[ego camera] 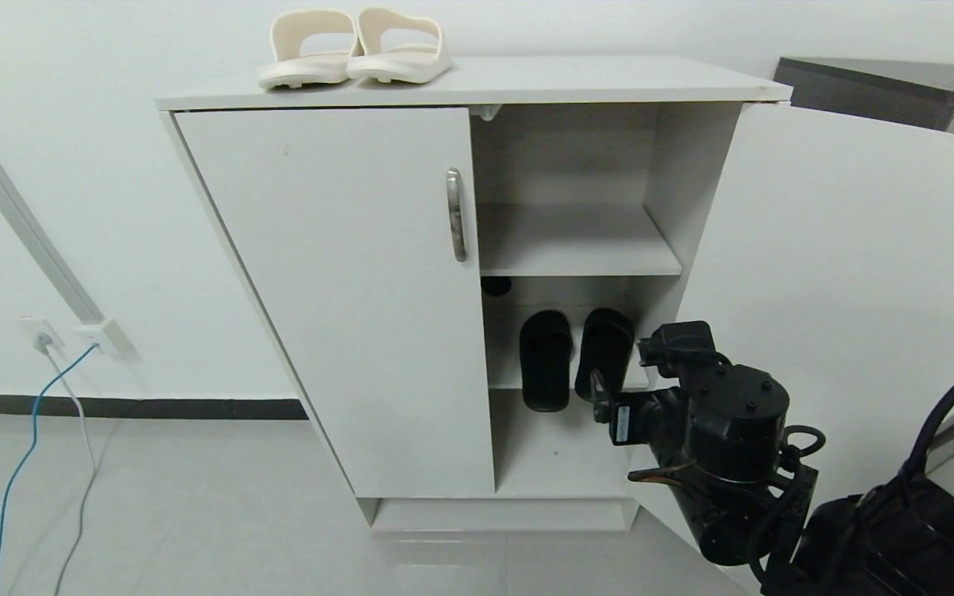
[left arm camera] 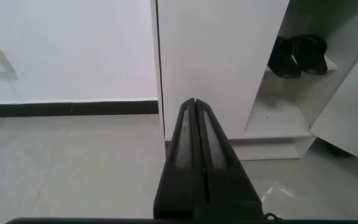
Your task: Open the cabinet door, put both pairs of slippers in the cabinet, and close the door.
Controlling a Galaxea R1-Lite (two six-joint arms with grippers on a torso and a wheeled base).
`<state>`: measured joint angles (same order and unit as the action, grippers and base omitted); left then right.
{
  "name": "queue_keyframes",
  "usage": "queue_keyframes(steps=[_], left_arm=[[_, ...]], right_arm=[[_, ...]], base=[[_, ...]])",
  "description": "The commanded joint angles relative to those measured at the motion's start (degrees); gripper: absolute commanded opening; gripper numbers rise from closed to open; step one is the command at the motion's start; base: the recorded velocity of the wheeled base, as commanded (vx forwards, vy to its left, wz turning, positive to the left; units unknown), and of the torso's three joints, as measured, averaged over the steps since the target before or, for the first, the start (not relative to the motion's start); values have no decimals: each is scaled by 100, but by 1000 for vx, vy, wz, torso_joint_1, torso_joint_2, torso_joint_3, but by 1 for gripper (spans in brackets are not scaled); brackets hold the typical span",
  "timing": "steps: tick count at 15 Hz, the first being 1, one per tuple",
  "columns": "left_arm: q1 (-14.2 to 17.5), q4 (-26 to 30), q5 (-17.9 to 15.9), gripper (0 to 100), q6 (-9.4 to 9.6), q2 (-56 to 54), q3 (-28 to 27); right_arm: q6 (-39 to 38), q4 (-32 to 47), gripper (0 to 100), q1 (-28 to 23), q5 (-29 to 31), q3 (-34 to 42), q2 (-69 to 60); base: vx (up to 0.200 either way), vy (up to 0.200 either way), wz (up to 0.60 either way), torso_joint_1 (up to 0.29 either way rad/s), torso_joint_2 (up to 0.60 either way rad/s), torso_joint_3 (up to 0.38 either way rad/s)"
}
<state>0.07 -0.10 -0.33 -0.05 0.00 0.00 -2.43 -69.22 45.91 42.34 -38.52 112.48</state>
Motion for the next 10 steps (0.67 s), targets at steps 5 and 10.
queue_keyframes(steps=[5,10], left_arm=[[1,1,-2,0,-4,9,0],[1,1,-2,0,-4,9,0]], right_arm=[[-4,-13,100,50,-6,108,28],[-4,-22,100,94,-15,187,19]], base=[[0,200,0,1,0,5],[0,200,0,5,2,3]])
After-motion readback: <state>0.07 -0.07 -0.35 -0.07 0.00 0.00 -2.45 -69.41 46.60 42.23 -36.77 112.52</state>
